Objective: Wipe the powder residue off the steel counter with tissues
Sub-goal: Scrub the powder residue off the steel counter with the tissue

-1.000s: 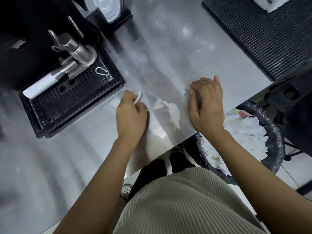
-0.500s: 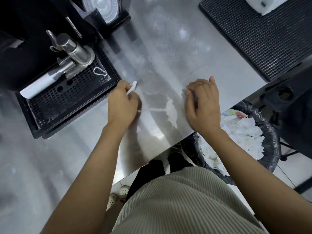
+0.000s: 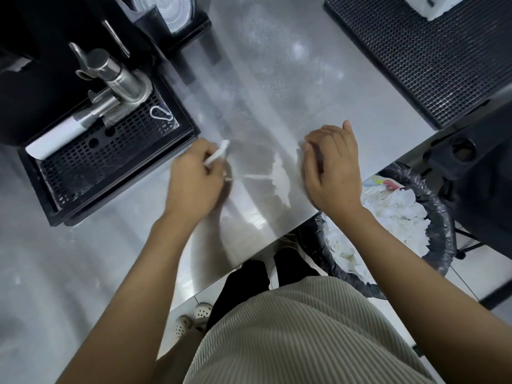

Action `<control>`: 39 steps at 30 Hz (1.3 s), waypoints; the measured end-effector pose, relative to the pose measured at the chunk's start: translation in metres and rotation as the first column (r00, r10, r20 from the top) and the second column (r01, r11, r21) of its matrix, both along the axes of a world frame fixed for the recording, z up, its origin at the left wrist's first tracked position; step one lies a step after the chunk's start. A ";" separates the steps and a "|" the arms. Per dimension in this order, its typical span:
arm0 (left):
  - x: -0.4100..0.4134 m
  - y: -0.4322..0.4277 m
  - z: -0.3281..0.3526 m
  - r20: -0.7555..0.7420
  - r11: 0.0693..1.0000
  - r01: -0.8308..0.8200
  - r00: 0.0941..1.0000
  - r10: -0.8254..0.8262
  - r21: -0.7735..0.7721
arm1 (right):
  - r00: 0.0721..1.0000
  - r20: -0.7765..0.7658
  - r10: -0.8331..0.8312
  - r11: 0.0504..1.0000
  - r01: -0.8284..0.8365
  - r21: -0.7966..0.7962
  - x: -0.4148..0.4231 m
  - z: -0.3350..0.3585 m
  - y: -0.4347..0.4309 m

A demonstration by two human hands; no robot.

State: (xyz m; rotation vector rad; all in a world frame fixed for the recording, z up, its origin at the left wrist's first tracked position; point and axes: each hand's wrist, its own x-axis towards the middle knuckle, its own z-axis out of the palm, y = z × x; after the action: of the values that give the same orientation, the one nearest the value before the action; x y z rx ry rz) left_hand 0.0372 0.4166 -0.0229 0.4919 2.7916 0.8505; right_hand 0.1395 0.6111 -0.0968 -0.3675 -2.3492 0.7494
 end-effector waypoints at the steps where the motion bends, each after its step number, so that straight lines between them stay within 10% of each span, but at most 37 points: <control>1: -0.001 -0.012 0.000 -0.013 0.997 -0.058 0.998 0.057 -0.059 | 1.000 -0.004 0.001 1.000 -0.001 0.001 0.000 0.000 0.000; 14: 0.050 0.061 -0.015 0.193 0.974 0.160 0.963 -0.190 0.163 | 0.999 0.036 0.010 0.999 -0.009 -0.034 0.000 0.000 0.003; 23: 0.074 -0.002 0.001 0.244 0.991 -0.107 0.962 0.124 -0.083 | 0.995 -0.012 -0.096 0.961 0.089 -0.262 0.011 0.030 0.023; 39: 0.039 0.061 -0.001 0.111 0.974 -0.167 0.982 0.150 0.155 | 0.960 0.119 -0.254 0.829 0.279 -0.485 0.024 0.047 0.035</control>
State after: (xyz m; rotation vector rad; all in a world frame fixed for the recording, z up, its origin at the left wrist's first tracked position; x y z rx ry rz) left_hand 0.0763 0.4775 -0.0236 0.2439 2.7109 1.1136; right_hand 0.1631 0.6466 -0.0500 -0.9273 -2.0550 1.2146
